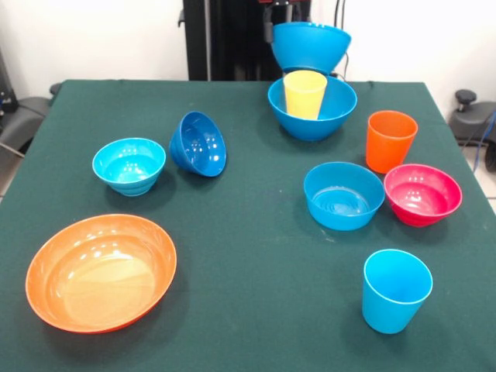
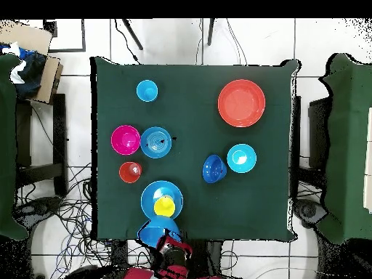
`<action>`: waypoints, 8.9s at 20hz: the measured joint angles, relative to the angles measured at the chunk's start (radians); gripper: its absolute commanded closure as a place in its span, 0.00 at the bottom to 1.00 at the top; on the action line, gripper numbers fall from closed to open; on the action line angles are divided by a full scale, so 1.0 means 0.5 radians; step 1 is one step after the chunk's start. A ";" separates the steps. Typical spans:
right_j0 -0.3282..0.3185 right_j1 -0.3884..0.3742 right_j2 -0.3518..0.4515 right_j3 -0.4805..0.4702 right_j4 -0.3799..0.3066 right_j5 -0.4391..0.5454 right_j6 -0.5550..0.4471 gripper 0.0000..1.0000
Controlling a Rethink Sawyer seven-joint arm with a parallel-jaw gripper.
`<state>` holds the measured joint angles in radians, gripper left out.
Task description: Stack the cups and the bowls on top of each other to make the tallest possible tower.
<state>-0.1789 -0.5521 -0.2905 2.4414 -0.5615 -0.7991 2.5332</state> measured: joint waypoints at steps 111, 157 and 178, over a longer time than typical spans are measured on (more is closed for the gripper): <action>0.123 -0.661 0.066 -0.246 0.432 1.191 0.000 0.00; 0.243 -0.265 -0.019 -1.112 0.217 1.438 0.000 0.00; 0.289 -0.049 -0.144 -1.286 0.217 1.329 0.000 0.00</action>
<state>-0.0341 -0.5768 -0.3627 1.7985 -0.4530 -0.1345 2.5334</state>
